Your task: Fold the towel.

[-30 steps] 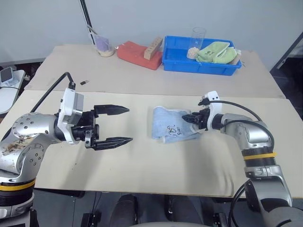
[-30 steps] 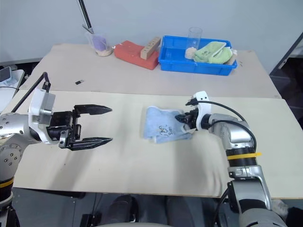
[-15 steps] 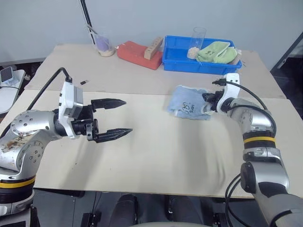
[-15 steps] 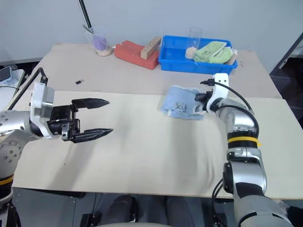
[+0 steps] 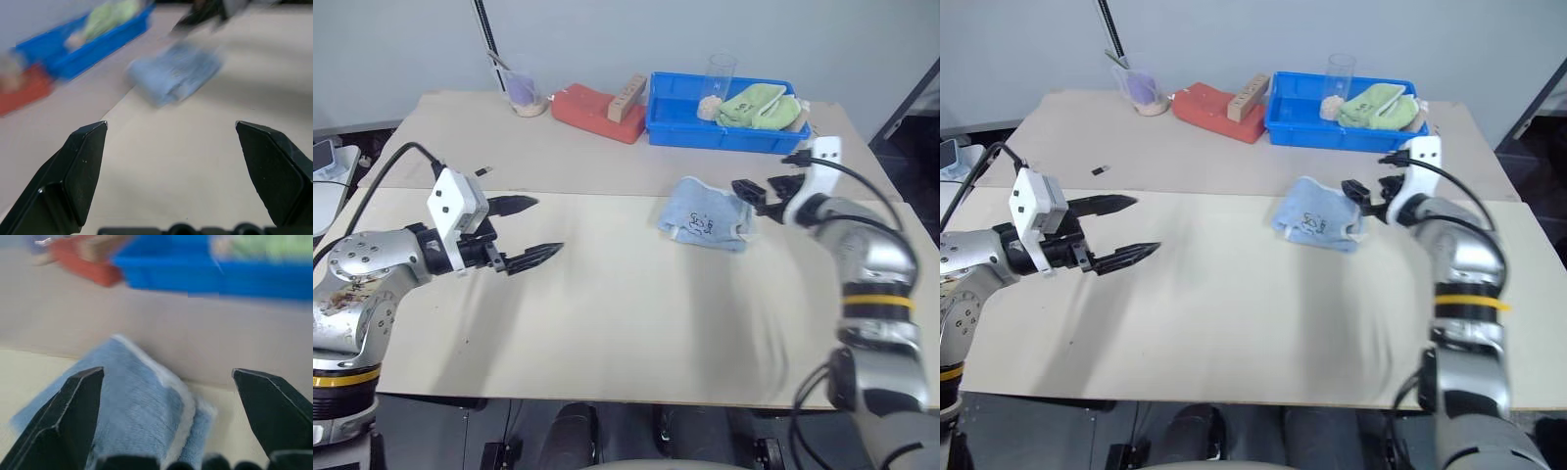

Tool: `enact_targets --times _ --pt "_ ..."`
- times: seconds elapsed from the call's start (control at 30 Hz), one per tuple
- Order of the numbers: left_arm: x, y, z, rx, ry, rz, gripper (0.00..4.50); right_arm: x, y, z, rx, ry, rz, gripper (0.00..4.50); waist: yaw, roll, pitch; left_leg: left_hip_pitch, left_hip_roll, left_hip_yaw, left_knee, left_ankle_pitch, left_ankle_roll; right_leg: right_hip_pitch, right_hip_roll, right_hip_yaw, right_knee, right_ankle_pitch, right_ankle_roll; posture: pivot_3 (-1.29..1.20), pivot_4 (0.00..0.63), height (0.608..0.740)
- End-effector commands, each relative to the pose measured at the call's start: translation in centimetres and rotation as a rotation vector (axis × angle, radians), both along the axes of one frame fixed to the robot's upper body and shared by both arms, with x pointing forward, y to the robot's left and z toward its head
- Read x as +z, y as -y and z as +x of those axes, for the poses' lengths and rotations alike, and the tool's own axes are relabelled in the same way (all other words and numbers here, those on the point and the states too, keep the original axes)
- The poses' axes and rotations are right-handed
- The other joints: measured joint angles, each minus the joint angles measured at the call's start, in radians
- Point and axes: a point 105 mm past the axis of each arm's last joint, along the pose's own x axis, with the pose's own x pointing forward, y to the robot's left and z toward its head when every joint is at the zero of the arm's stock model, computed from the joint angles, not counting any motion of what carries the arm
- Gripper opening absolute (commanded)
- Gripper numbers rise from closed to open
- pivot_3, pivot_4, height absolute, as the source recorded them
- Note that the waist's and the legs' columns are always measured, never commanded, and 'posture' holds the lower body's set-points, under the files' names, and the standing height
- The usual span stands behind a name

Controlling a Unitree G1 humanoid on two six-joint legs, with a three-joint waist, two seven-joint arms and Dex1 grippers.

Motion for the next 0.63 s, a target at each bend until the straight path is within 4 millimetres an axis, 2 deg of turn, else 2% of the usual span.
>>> enact_targets --times 0.03,0.13,0.27,0.4,0.63 --pt "0.0 -2.7 -1.0 0.097 0.009 0.119 4.50 1.4 -1.6 -4.1 0.294 0.061 -0.232 4.46 0.001 0.000 0.000 0.000 0.000 0.000 0.000 0.000 0.001 0.000 0.000 0.000 0.000 -0.001 0.000 0.00 0.150 0.661" --pt "-0.5 -4.4 -1.6 0.160 -0.002 0.182 4.50 0.5 -0.4 -6.4 0.378 0.003 -0.363 4.46 0.002 -0.001 0.000 0.002 0.001 0.001 0.000 -0.001 0.001 0.001 -0.001 0.000 -0.001 -0.003 0.005 0.00 0.150 0.661" --pt "-1.0 -5.9 -2.9 0.164 -0.048 0.197 4.50 0.1 1.3 -8.4 0.412 -0.042 -0.402 4.46 0.008 -0.001 0.001 0.004 0.001 0.002 0.000 0.000 0.000 0.002 -0.001 0.000 0.000 -0.006 0.006 0.00 0.150 0.661" --pt "-1.0 -6.3 -3.3 0.159 -0.060 0.187 4.50 -0.4 1.9 -8.5 0.400 -0.032 -0.440 4.46 0.011 -0.001 0.001 0.004 0.001 0.003 0.000 0.000 0.000 0.002 0.000 0.000 0.001 -0.006 0.006 0.00 0.150 0.661" --pt "-1.0 -6.5 -3.6 0.146 -0.080 0.175 4.50 -0.6 1.3 -8.6 0.427 -0.030 -0.428 4.46 0.012 -0.001 0.001 0.004 0.001 0.003 0.000 0.000 0.000 0.002 0.000 0.000 0.001 -0.006 0.005 0.00 0.150 0.661"
